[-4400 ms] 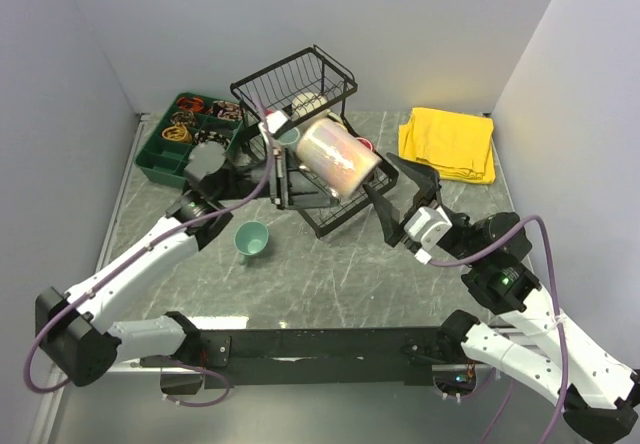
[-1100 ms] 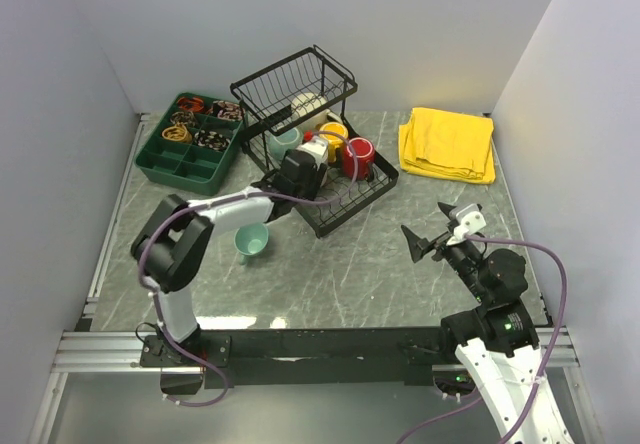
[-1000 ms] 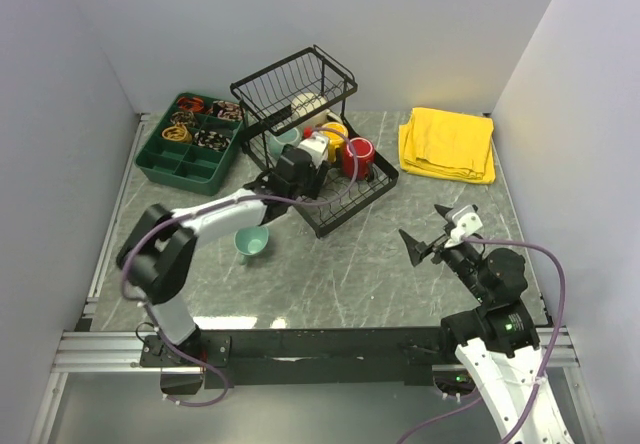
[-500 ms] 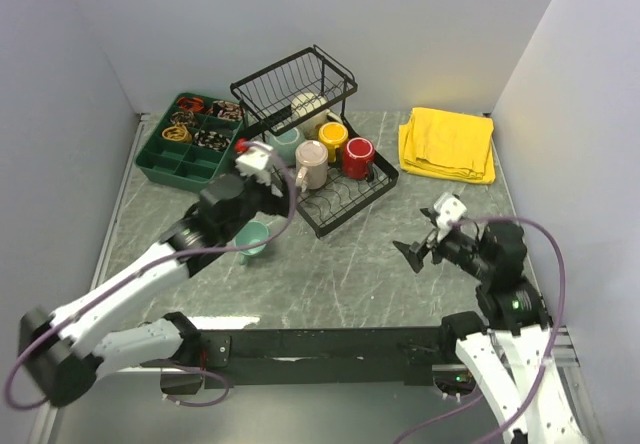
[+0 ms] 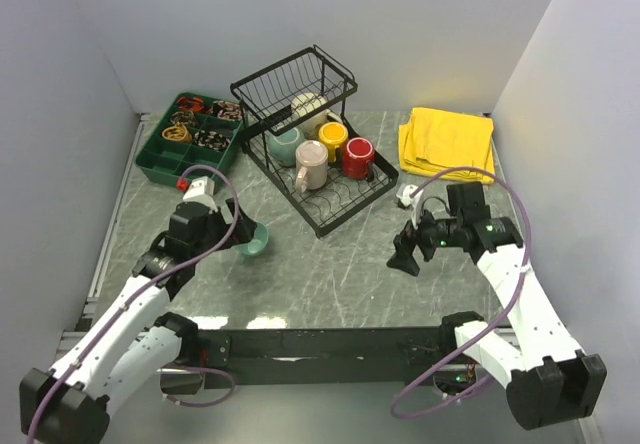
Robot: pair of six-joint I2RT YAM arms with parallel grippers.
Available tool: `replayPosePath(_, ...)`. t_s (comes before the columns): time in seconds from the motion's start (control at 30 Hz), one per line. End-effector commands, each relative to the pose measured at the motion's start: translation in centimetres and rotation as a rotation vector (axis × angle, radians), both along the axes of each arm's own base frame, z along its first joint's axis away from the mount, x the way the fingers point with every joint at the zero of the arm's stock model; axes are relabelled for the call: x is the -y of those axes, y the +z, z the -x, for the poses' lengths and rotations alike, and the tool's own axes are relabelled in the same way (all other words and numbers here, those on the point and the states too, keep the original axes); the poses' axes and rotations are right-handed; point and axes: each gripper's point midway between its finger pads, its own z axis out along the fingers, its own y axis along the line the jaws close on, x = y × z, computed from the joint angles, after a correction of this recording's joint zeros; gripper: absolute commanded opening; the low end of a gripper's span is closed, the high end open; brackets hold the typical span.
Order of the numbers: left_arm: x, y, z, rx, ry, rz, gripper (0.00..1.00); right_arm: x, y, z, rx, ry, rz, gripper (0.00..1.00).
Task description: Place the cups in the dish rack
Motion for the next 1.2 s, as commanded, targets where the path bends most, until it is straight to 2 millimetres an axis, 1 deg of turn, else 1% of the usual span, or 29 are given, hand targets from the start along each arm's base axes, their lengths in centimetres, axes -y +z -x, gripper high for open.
replayPosePath(0.0,0.7,-1.7,0.0,-0.142,0.021,0.131,0.96,0.1,0.1,-1.0,0.079,-0.047,-0.034,1.00)
replayPosePath(0.07,0.5,-2.3,-0.6,-0.170,0.035,0.134,0.99,0.5,-0.5,-1.3,0.087,-0.065,-0.019,1.00)
replayPosePath(0.1,0.1,-3.2,-1.1,-0.203,0.059,0.116,0.99,0.6,-0.5,-1.3,0.092,-0.069,-0.019,1.00)
replayPosePath(0.13,-0.2,-3.7,-1.4,-0.216,0.072,0.100,0.97,0.6,-0.3,-1.4,0.102,-0.070,-0.023,1.00)
replayPosePath(0.17,-0.6,-5.0,-1.6,-0.258,0.096,0.072,0.97,0.6,-0.1,-1.5,0.104,-0.077,-0.032,1.00)
replayPosePath(0.23,-1.6,-5.6,-2.4,-0.272,0.146,0.021,0.93,0.6,0.4,-1.7,0.129,-0.081,-0.048,1.00)
replayPosePath(0.27,-2.2,-6.7,-2.4,-0.307,0.169,-0.018,0.90,0.7,0.5,-1.8,0.131,-0.084,-0.056,1.00)
replayPosePath(0.33,-2.6,-7.0,-2.9,-0.318,0.187,-0.045,0.83,0.8,0.6,-1.8,0.135,-0.092,-0.064,1.00)
replayPosePath(0.37,-2.5,-7.5,-3.0,-0.334,0.186,-0.050,0.76,0.8,0.7,-1.8,0.138,-0.090,-0.067,1.00)
replayPosePath(0.4,-2.3,-7.6,-3.2,-0.338,0.177,-0.050,0.61,1.0,0.7,-1.9,0.140,-0.099,-0.068,1.00)
replayPosePath(0.47,-2.2,-8.6,-3.2,-0.376,0.167,-0.066,0.56,1.1,0.8,-1.9,0.139,-0.103,-0.075,1.00)
replayPosePath(0.5,-2.1,-8.6,-3.4,-0.381,0.160,-0.068,0.52,1.2,1.0,-1.9,0.148,-0.106,-0.077,1.00)
replayPosePath(0.53,-2.0,-8.7,-3.4,-0.388,0.155,-0.071,0.50,1.2,1.0,-1.8,0.145,-0.109,-0.079,1.00)
replayPosePath(0.63,-2.0,-9.0,-3.5,-0.398,0.148,-0.081,0.48,1.3,1.1,-1.7,0.150,-0.111,-0.089,1.00)
replayPosePath(0.67,-2.0,-9.0,-3.6,-0.396,0.147,-0.087,0.47,1.3,1.1,-1.7,0.150,-0.109,-0.092,1.00)
replayPosePath(0.7,-2.1,-8.9,-3.6,-0.397,0.146,-0.091,0.42,1.3,1.2,-1.7,0.152,-0.110,-0.094,1.00)
replayPosePath(0.77,-2.1,-9.0,-3.6,-0.400,0.141,-0.101,0.41,1.3,1.2,-1.7,0.153,-0.109,-0.097,1.00)
replayPosePath(0.8,-2.2,-9.1,-3.7,-0.402,0.140,-0.106,0.38,1.3,1.2,-1.7,0.151,-0.107,-0.098,1.00)
replayPosePath(1.07,-1.5,-10.2,-3.6,-0.439,0.102,-0.102,0.34,1.3,1.7,-1.3,0.170,-0.103,-0.112,1.00)
replayPosePath(1.17,-1.5,-10.1,-3.7,-0.441,0.099,-0.106,0.30,1.2,1.9,-1.1,0.177,-0.099,-0.117,1.00)
